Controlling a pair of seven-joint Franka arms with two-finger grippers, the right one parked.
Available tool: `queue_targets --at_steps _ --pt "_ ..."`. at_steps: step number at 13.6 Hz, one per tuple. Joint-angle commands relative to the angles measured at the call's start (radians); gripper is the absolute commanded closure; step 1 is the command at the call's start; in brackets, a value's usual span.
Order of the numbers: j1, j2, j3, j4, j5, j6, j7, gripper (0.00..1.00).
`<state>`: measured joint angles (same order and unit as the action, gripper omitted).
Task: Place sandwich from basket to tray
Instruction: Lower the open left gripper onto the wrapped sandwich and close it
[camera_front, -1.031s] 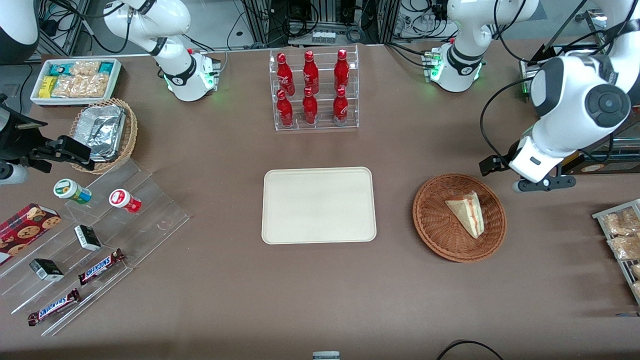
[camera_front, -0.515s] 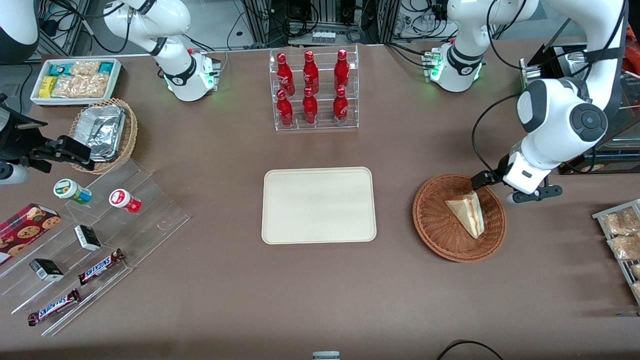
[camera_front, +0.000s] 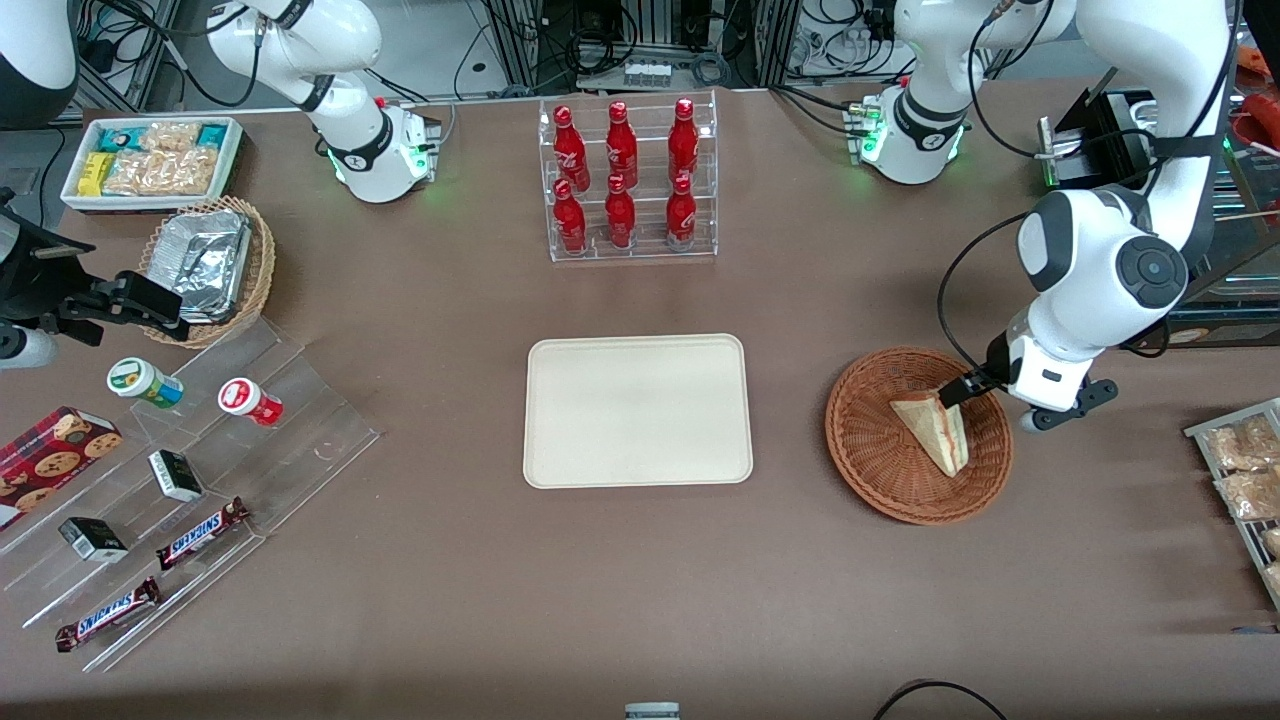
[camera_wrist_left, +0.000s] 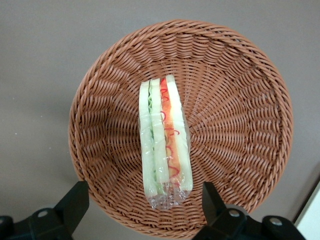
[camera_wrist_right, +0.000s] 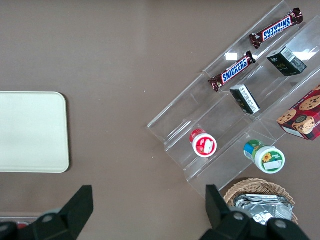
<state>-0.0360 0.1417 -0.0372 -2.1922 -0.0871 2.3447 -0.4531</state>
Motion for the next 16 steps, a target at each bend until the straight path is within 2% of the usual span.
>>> queue_targets --at_steps 1,14,15,16 --pt "0.002 0.007 -0.006 0.011 -0.005 0.004 -0.082 0.0" --pt "-0.012 0.137 -0.044 0.063 0.047 0.045 -0.179 0.0" --pt "-0.012 0.148 -0.044 0.062 0.065 0.051 -0.18 0.01" --pt "-0.01 0.154 -0.044 0.058 0.069 0.053 -0.182 0.06"
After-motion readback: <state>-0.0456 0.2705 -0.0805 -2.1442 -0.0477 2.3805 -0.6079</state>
